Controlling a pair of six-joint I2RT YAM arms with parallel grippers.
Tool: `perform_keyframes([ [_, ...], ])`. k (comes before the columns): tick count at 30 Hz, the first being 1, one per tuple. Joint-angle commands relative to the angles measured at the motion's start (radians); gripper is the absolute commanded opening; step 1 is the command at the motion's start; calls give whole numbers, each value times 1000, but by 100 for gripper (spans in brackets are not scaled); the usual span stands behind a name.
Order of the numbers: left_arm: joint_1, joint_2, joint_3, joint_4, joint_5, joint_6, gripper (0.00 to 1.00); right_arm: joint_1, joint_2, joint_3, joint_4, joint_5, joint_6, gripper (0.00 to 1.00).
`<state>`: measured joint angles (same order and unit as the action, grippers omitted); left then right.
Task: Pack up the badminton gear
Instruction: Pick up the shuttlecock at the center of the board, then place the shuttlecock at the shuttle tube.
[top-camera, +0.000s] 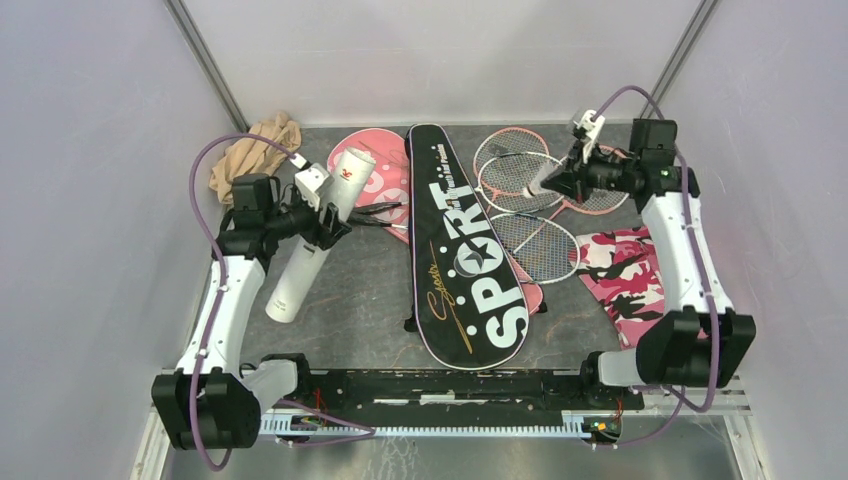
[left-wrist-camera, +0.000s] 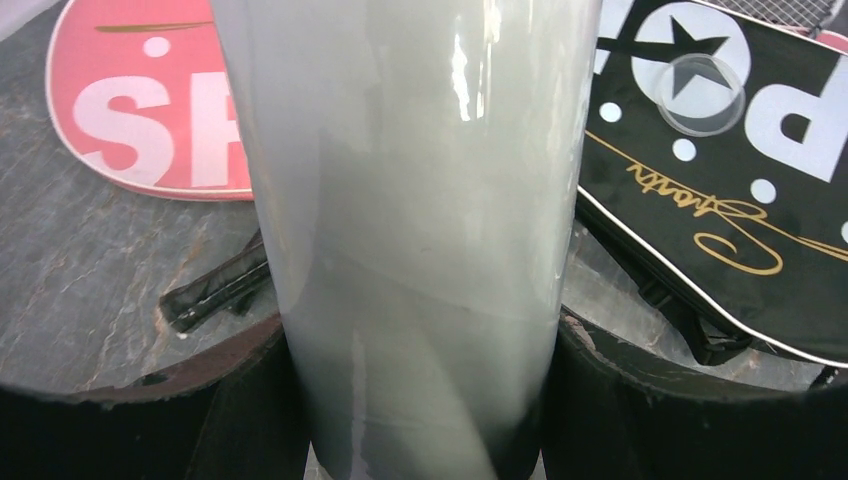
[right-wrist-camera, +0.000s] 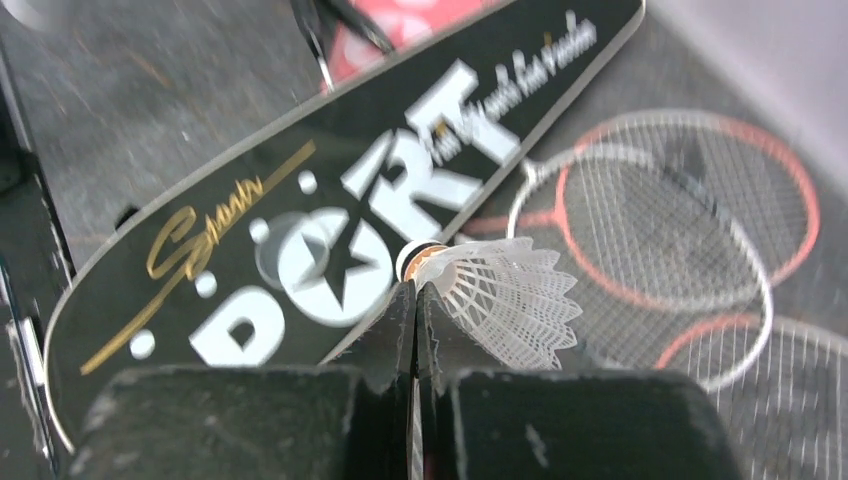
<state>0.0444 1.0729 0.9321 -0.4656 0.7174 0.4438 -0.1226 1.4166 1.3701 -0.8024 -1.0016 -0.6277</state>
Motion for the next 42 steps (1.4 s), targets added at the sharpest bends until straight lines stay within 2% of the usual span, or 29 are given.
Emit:
perform_keyframes([
  [1,-34,16,72,-47,58,95,2,139,-112,-24,435,-20,376,0],
  [6,-103,38,108,-118,95,178,2,312,-121,46,605,56,508,0],
  [9,-139,46,115,-149,120,241,2,389,-102,87,620,92,522,0],
  [17,-209,58,97,-159,190,351,2,528,-101,63,634,137,503,0],
  [22,-249,64,87,-159,219,393,2,583,-102,36,633,161,483,1],
  [35,-305,88,78,-161,213,390,2,718,-85,-68,563,191,396,0],
  [42,-312,82,58,-161,209,409,2,719,-72,-98,563,63,374,3],
])
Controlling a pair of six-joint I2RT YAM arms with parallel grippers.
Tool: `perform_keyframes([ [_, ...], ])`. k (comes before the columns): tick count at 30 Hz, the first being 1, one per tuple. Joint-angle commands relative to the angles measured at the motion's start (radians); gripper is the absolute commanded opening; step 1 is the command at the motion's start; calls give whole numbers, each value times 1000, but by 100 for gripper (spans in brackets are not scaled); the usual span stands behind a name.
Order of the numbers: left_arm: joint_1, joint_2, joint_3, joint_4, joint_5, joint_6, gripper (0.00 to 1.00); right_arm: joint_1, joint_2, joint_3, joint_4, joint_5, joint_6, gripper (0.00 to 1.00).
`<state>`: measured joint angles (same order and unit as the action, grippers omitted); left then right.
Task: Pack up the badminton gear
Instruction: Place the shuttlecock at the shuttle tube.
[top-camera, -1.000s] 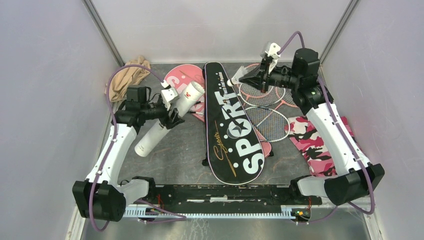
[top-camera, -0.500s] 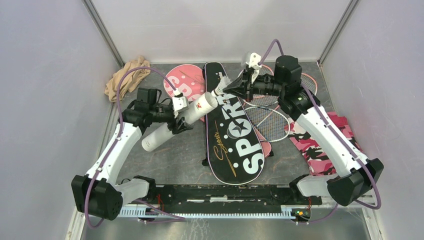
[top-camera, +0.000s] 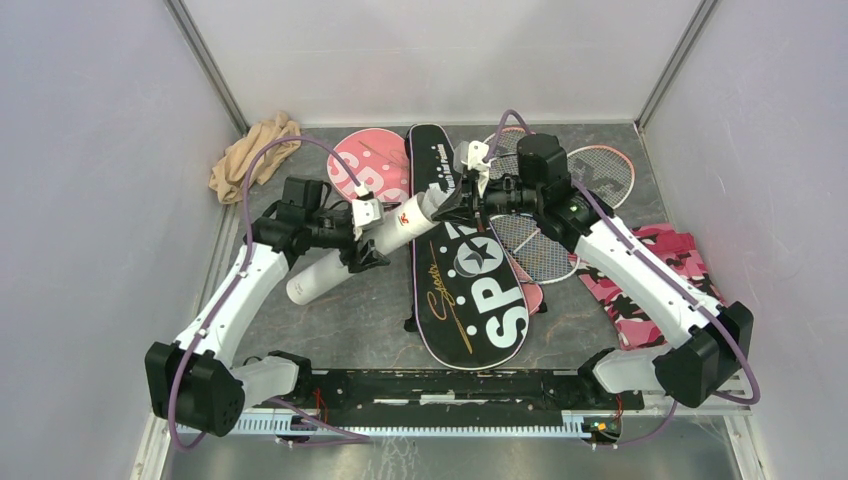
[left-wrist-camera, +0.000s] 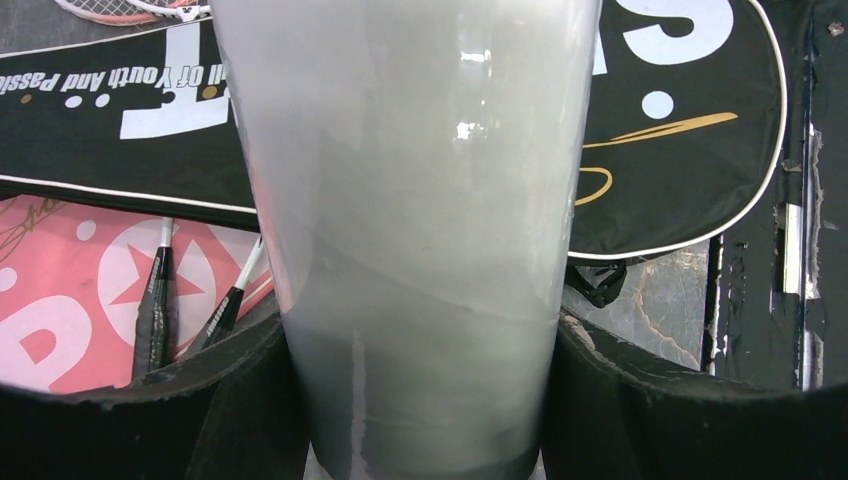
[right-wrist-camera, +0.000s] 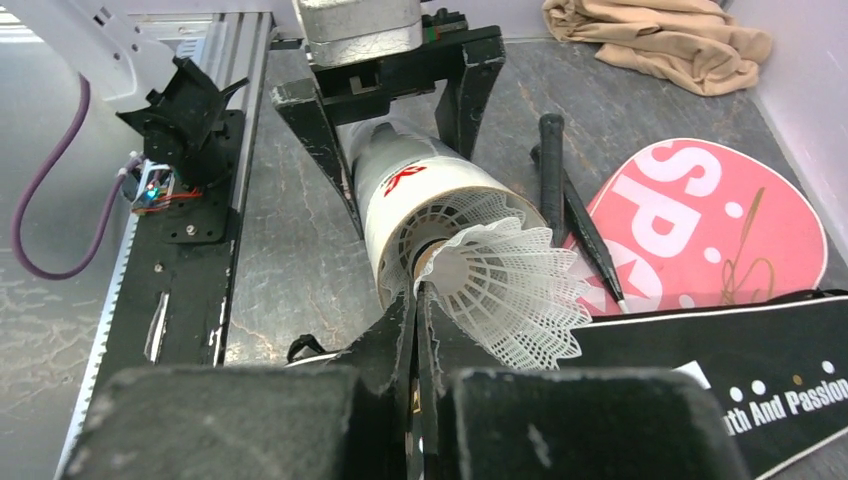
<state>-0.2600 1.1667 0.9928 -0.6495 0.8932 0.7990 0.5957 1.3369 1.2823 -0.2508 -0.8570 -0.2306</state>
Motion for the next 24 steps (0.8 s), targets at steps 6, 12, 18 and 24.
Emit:
perform_keyframes([
  [6,-12,-36,-15,23,8,75,2,1,14,21,-21,-128,-64,20],
  [12,-12,-55,-32,23,8,82,2,0,-7,31,-72,-128,-108,43],
  [18,-12,-64,-45,23,4,87,2,1,-22,66,-130,-112,-151,54],
  [24,-11,-81,-59,50,-4,71,2,0,-49,86,-193,-63,-207,59],
])
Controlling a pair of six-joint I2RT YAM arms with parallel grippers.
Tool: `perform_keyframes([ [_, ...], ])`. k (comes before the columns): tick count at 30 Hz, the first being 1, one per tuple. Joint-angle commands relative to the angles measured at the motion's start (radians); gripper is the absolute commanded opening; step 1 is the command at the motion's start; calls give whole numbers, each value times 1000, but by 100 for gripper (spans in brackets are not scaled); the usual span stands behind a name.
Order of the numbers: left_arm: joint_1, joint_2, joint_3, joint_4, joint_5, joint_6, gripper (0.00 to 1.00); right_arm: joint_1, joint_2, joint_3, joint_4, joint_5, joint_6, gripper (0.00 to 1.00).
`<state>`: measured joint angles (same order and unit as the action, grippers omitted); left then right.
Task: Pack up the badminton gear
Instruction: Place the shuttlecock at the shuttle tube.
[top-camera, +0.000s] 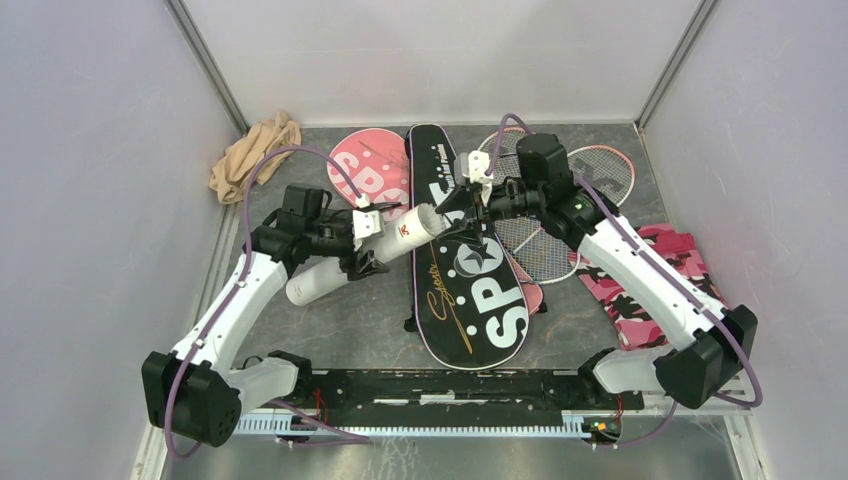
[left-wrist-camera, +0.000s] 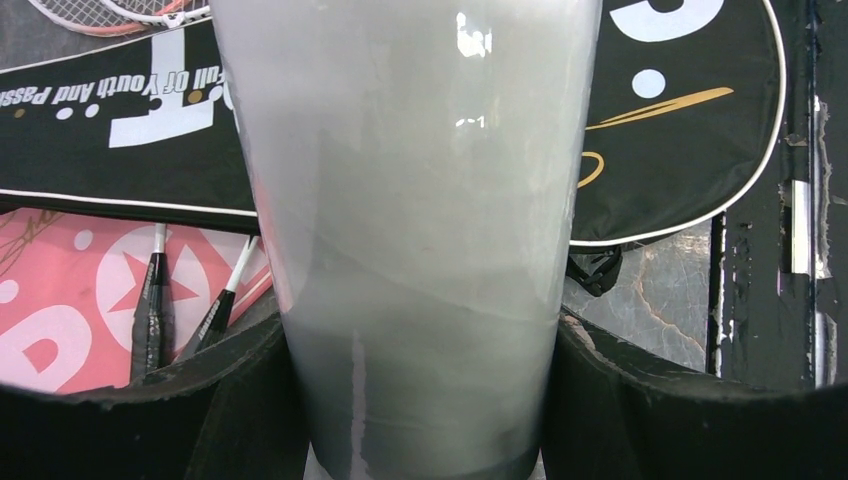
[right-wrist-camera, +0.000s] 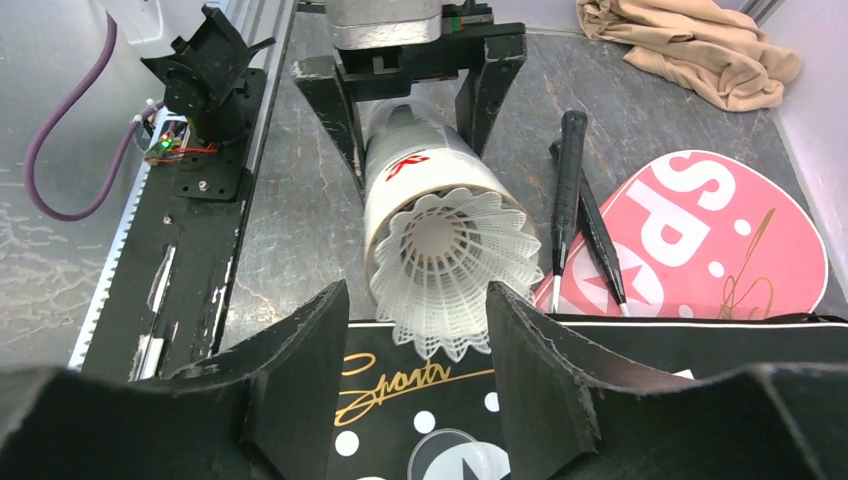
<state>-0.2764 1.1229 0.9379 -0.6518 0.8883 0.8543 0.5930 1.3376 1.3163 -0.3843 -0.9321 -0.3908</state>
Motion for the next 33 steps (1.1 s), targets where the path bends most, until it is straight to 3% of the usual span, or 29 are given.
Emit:
perform_keyframes([
  [1,4,-39,-3,52,-1,15,2,3,-53,54,-65,18,-54,61],
  [13,3,-49,0,51,6,15,2,4,-101,61,-130,40,-112,81],
  [21,3,-44,11,53,17,0,2,24,-46,8,-98,-1,-94,81],
  [33,0,-31,13,103,-8,-70,2,166,66,-28,-88,-3,-104,72],
])
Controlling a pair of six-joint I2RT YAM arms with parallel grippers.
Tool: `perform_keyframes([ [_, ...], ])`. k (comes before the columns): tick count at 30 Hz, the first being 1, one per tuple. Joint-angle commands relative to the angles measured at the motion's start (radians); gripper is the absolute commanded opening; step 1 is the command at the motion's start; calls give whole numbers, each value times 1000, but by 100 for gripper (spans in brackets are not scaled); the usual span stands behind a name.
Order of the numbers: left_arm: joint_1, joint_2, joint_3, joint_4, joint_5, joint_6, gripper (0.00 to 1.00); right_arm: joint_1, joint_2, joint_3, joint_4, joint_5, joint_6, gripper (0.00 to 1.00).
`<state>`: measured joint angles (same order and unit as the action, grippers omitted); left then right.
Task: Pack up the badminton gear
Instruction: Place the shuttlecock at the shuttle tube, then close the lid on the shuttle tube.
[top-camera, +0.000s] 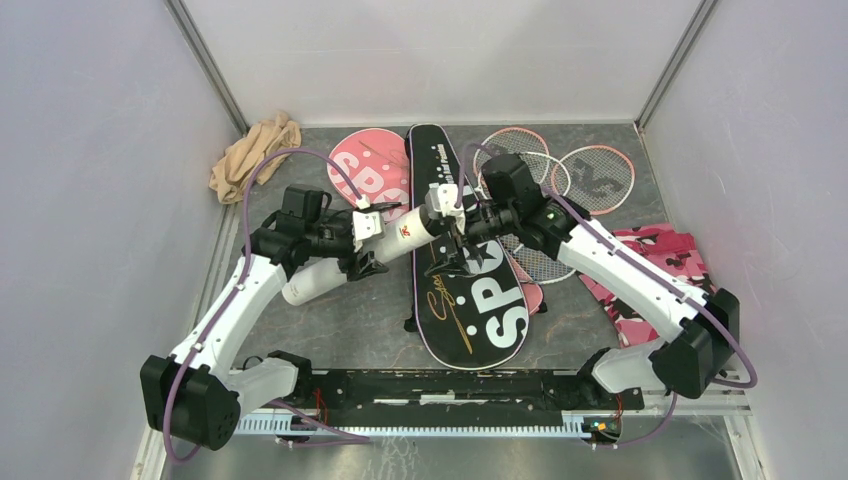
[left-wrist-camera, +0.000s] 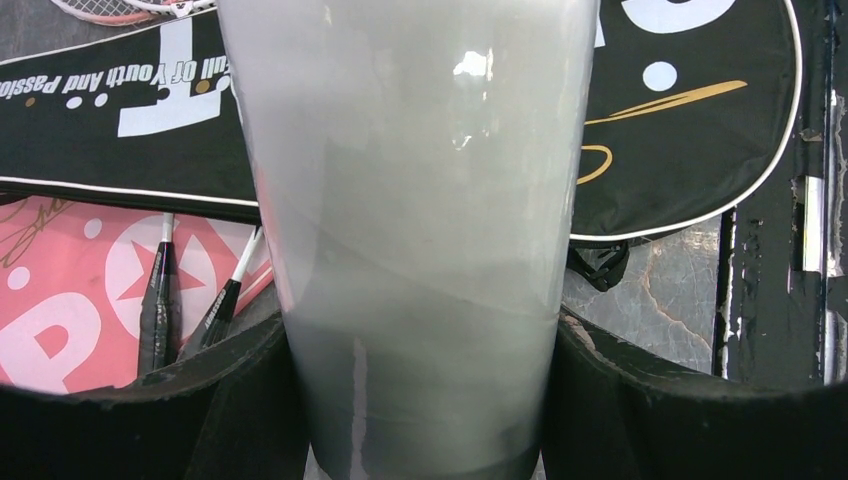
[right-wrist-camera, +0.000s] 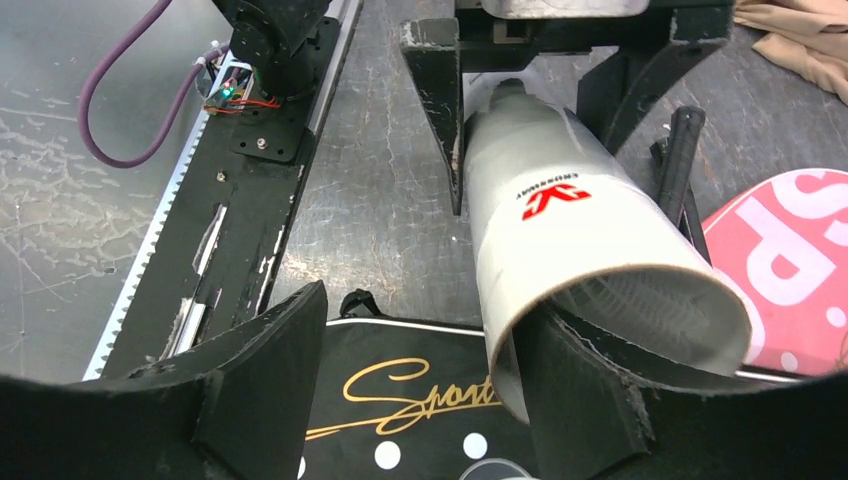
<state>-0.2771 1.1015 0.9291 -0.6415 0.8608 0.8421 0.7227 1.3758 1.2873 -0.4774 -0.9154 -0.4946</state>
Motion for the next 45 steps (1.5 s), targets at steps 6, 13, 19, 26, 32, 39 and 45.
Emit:
perform_keyframes([
  [6,-1,-6,17,94,5,-57,3,57,66,34,-41,-6,-37,75],
  [13,0,-15,-7,111,-5,-62,8,30,-4,32,-45,64,-59,98],
  [19,-1,-27,-19,113,-16,-55,13,-90,-88,30,-56,75,-68,98],
  [26,1,-15,-21,113,-63,-105,14,-212,-209,-38,-69,220,-106,98],
  [32,1,48,2,114,-121,-202,9,-211,-229,-179,-61,328,-161,96],
  [39,14,125,44,128,-215,-315,7,-160,-125,-262,-43,398,-200,89],
  [45,51,139,45,151,-271,-369,7,-72,5,-254,-53,514,-230,81],
])
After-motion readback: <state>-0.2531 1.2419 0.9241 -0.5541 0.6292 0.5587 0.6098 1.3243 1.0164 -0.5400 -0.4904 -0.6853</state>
